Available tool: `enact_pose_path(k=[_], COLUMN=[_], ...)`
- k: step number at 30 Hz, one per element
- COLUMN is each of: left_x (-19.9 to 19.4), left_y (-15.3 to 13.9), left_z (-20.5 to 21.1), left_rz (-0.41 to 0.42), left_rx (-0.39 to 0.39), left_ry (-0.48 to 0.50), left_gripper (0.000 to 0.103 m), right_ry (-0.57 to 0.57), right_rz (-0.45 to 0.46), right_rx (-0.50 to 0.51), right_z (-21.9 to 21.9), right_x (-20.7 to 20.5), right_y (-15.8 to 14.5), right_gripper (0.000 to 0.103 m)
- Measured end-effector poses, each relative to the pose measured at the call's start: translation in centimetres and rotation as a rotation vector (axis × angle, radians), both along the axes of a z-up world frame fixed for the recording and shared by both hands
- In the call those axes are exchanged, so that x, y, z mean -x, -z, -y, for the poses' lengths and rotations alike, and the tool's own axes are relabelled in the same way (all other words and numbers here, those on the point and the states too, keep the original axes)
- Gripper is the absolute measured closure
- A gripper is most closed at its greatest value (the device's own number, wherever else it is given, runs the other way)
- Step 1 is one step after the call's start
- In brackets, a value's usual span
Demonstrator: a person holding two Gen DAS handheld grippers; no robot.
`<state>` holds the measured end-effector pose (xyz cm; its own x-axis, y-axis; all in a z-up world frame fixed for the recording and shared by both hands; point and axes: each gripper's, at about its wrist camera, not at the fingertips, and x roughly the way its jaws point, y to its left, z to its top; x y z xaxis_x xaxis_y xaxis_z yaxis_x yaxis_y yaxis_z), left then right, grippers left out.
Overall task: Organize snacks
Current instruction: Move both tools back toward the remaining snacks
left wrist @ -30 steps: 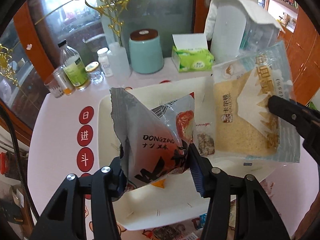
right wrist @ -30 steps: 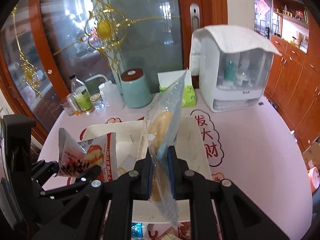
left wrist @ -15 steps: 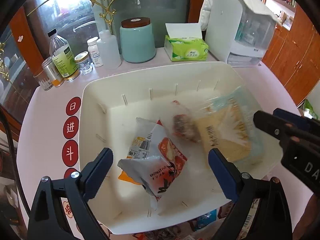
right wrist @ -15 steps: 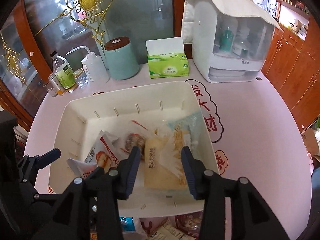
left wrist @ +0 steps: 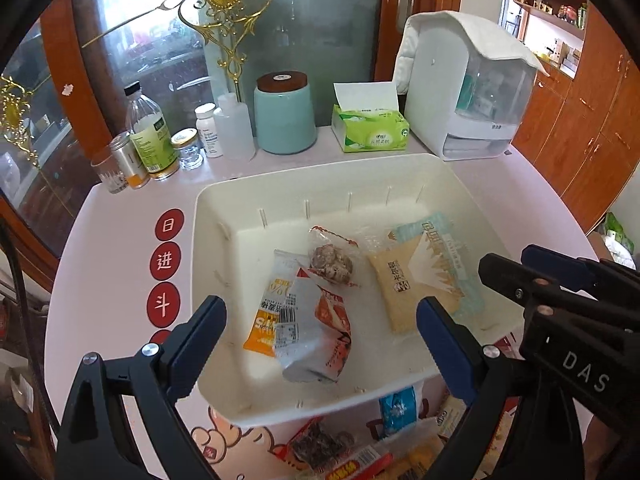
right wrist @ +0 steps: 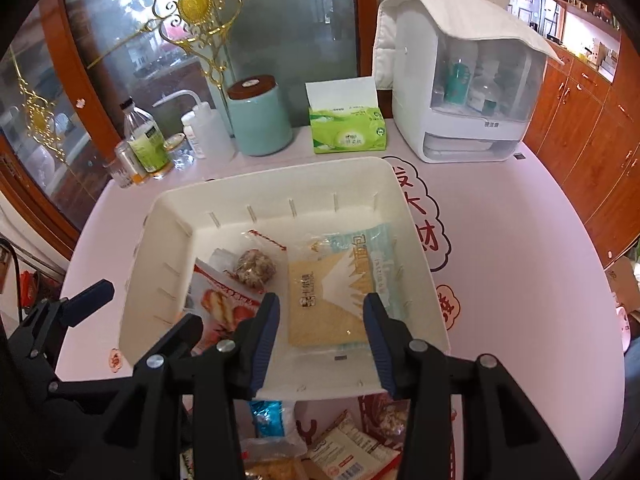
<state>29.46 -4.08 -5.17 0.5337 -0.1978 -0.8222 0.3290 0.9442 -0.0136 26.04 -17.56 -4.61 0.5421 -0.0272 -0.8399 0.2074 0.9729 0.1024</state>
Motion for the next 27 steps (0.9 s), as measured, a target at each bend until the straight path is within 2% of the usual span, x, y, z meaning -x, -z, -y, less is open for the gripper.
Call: enact_pose_path(k=[7, 15, 22, 27], left_x=[2.0, 5.3, 9.2, 12.8], left_y=[-2.0, -4.7, -7.1, -8.0], left_z=[-0.3, -0.5, 0.2, 1.1], left_rz=[-0.001, 0.049, 0.109, 0.116], left_rx=[0.029, 0.044, 0.028, 0.025], left_ry=[-0.003, -0.008, -0.053, -0.079], left_gripper=[0.008, 0.007, 0.008, 0.008], right_ry=[-0.014, -0.049, -0.096, -0.128], right_rz=[0.038, 0.086, 0.155, 0.177], right_rx=[-0.006, -0.023, -0.061, -0.081], right_z=[-0.5, -1.1, -0.7, 0.5], right_x=[1.8, 4.5, 7.8, 10.8], right_y=[-2.0, -4.5, -6.8, -7.5], right_gripper=[0.059, 0.059, 0.056, 0.054])
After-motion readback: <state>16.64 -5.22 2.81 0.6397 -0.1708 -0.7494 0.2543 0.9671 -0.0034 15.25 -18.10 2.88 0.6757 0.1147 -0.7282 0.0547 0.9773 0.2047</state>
